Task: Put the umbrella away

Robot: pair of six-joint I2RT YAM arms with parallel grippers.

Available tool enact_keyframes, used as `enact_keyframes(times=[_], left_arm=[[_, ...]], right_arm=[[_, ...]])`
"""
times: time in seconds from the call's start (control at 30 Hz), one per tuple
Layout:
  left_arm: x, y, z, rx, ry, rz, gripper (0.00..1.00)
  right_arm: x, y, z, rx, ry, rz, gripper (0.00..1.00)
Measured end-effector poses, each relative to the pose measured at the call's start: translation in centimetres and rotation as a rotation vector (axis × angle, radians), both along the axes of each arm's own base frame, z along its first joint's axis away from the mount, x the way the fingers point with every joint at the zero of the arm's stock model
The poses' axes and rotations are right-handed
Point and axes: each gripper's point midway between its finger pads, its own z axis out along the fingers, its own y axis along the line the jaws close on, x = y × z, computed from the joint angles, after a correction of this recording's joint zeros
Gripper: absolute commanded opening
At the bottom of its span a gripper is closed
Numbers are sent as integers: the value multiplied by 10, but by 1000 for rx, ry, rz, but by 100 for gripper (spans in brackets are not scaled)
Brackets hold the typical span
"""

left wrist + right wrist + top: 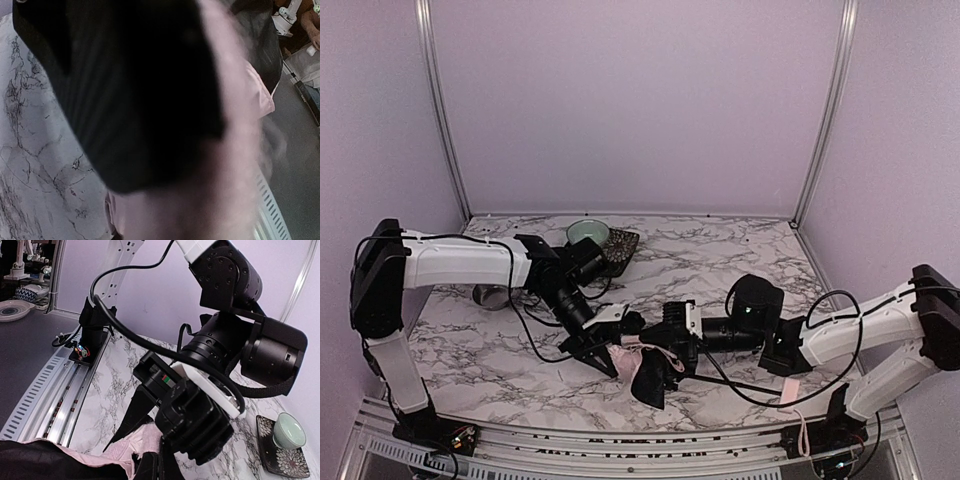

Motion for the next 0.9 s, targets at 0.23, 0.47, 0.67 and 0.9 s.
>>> enact_keyframes(times=[0.23,0.47,0.67,0.9], left_arm=[[-3,-3,-17,87,129,51,0],[4,-3,-39,220,217,159,0],[17,-5,-60,302,256,237,0],[30,0,-94,397,244,289,0]], right_arm=[[-3,1,-24,-122,-117,-14,0],[1,5,-55,-317,-273,1,0],[5,2,-83,-469,-377,30,0],[19,5,-128,-625,-516,73,0]])
